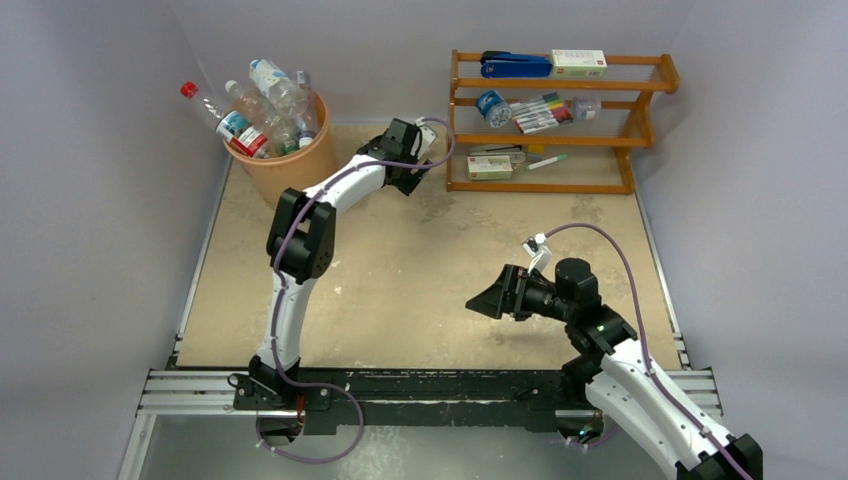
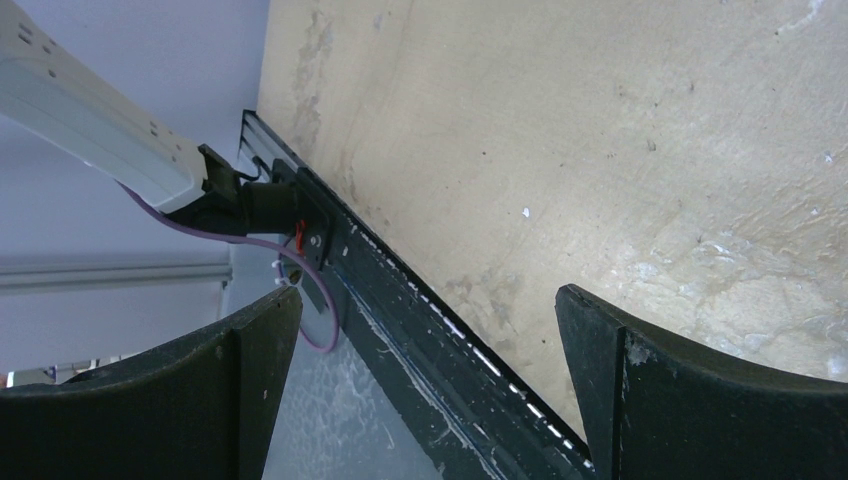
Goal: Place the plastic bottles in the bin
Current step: Pick up the plastic bottle at the center of the board.
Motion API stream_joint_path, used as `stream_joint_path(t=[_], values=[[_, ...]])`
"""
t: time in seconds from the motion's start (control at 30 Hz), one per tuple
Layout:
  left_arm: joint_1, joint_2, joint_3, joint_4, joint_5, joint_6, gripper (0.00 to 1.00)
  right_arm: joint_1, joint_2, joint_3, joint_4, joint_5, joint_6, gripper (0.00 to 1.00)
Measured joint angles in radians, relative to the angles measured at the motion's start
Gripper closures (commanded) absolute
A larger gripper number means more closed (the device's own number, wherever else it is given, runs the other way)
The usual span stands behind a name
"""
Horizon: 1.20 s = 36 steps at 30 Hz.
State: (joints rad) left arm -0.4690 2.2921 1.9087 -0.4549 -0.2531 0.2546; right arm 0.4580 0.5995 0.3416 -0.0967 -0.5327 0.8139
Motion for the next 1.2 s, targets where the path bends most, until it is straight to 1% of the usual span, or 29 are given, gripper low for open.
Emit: stream_joint_path(t=[0.2,0.3,0.47,0.53,0.7,0.83,0.97,1.2], values=[[0.000,0.032,0.021,0.042,-0.017,0.018,0.10,0.000,0.057,-0.023,0.045,-0.001,0.007,0.00],[0.000,0.028,0.012,0.101,-0.021,0.028,0.10,0.000,0.083,-0.032,0.073,-0.001,0.008,0.00],[0.004,-0.007,-0.057,0.219,-0.039,0.056,0.09,0.000,0.127,-0.055,0.126,-0.005,0.011,0.00],[0.010,-0.007,-0.055,0.248,-0.042,0.065,0.10,0.000,0.147,-0.061,0.140,-0.008,0.014,0.00],[0.039,0.020,0.030,0.254,-0.032,0.077,0.09,0.000,0.192,-0.068,0.171,-0.009,0.014,0.00],[0.069,0.026,0.067,0.250,0.018,0.072,0.09,0.000,0.228,-0.072,0.208,-0.010,0.014,0.00],[0.095,0.077,0.160,0.226,0.081,0.059,0.09,0.000,0.281,-0.078,0.243,-0.013,0.014,0.00],[0.109,0.097,0.168,0.241,0.127,0.001,0.08,0.000,0.347,-0.084,0.304,-0.024,0.014,0.00]])
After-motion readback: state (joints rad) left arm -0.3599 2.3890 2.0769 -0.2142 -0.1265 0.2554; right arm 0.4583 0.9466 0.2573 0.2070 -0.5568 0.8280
